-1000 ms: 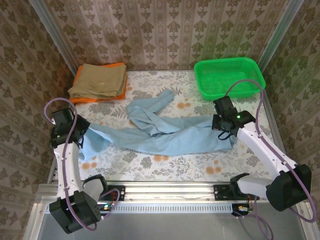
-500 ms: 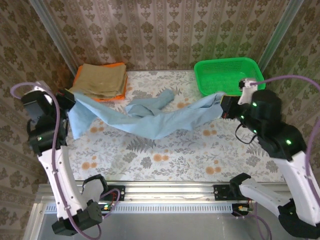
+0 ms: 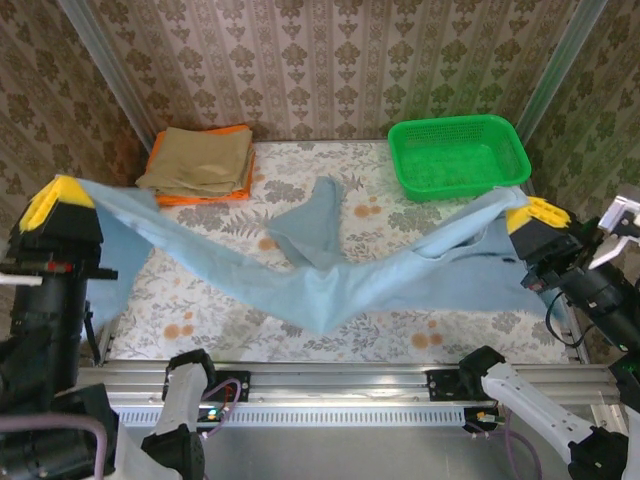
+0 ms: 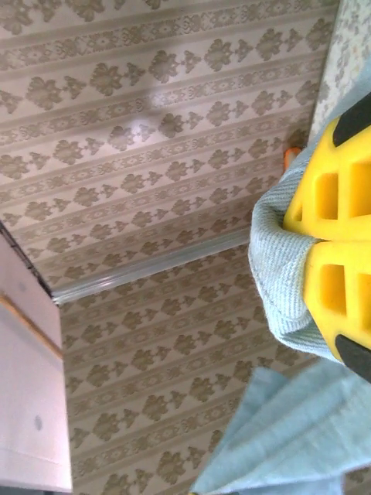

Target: Fold and stack the trousers

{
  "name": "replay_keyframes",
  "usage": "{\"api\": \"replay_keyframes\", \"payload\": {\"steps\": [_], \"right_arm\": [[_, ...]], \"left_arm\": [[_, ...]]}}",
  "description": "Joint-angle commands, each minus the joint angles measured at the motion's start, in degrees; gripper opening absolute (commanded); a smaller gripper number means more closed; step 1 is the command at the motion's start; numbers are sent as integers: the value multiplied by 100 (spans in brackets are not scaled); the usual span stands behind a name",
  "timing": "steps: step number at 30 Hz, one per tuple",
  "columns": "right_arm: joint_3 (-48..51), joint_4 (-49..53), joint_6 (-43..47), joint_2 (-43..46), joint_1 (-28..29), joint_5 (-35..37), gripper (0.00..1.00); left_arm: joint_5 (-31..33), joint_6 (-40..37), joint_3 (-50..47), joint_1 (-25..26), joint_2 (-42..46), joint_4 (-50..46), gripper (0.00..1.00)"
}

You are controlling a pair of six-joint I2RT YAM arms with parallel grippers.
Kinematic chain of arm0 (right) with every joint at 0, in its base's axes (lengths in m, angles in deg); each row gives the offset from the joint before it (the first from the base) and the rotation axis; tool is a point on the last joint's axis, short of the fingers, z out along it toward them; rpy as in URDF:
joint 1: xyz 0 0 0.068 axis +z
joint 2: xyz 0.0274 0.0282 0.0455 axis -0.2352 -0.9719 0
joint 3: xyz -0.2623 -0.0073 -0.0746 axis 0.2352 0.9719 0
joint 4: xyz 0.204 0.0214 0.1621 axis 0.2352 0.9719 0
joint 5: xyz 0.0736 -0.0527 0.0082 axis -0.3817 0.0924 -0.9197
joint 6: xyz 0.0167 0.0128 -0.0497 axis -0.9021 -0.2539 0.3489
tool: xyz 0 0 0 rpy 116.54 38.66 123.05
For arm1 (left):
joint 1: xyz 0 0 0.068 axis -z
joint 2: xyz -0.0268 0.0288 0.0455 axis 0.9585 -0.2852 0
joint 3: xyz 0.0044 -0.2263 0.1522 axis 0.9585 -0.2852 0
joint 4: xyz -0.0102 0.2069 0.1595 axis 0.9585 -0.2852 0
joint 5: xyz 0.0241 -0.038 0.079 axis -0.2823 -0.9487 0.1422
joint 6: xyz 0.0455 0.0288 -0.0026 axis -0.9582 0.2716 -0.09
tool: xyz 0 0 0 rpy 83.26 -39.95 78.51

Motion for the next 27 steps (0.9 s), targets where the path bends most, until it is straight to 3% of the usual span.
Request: {"api": "replay_keyframes", "payload": {"steps": [1,4,6,8,11,14,16,22,25,27], "right_arm": [[507,454,-317,3,-33,1337,0],[1429,1240,-627,-176,-34,3338,0],[2113,1426,-719,-464,-83,4286,0],[2711,1311,-791,-753,-329,4600,0],[3292,855,-834,-1238,-1249,4159,0],[3595,425,-996,-1876,-2550,3087,0],[3716,142,-1094,-2346,-3039,2598,0],[3511,-555,-1329,-3826,-3437,2009,0],[2962,-463,-1290,-4701,-3443,2062,0],[2889,-558,-1325,-4974,-3563,1993,0]], "left_arm": [[320,-181,-506,48,-367,-117,0],[350,-124,-2133,40,-391,786,0],[530,-61,-2962,40,-591,1188,0],[476,44,-3683,60,-858,1809,0],[369,95,-4314,143,-1459,2765,0],[707,-410,-4208,574,-2152,2919,0],[885,-642,-4140,832,-2582,3073,0],[934,-636,-4078,1273,-3589,3032,0],[1184,-80,-4921,1700,-3371,2911,0],[1448,275,-5540,2109,-3123,2509,11]]}}
